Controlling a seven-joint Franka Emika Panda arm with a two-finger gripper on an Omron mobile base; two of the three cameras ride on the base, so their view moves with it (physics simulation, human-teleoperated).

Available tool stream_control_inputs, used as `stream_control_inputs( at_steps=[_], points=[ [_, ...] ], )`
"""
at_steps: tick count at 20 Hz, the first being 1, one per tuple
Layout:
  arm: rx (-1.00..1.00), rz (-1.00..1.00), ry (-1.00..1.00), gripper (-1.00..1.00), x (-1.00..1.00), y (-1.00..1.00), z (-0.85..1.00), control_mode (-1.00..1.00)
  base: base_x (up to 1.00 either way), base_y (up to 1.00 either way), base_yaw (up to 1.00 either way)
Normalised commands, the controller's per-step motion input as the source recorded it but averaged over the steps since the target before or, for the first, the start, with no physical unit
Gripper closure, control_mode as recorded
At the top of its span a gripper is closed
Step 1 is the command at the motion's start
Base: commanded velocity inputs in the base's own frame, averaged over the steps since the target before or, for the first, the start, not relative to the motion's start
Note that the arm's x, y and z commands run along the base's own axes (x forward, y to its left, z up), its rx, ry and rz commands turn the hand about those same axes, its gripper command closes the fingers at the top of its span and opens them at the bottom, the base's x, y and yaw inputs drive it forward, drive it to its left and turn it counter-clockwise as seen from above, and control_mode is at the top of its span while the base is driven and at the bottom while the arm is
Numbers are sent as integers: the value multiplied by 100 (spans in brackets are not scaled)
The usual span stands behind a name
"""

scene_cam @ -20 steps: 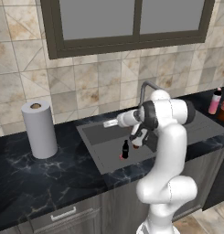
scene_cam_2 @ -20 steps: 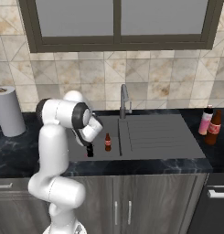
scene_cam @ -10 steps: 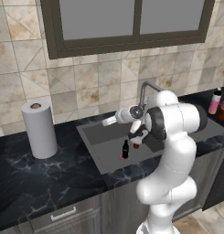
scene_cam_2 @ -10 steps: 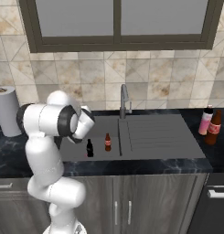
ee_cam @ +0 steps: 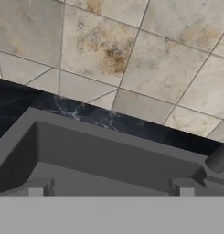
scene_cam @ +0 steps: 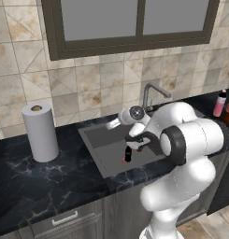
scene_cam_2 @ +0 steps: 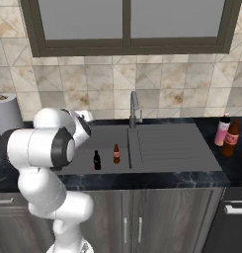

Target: Place the large bottle from the dining counter next to the other large bottle outside the sink, and place the small bottle from the dining counter next to the other small bottle inside the sink.

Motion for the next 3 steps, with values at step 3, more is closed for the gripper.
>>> stream_control_inputs(
  at_steps=[3],
  points=[
    [-10,-6,-5,-100,-54,0,17,-100,0,0,0]
  ],
)
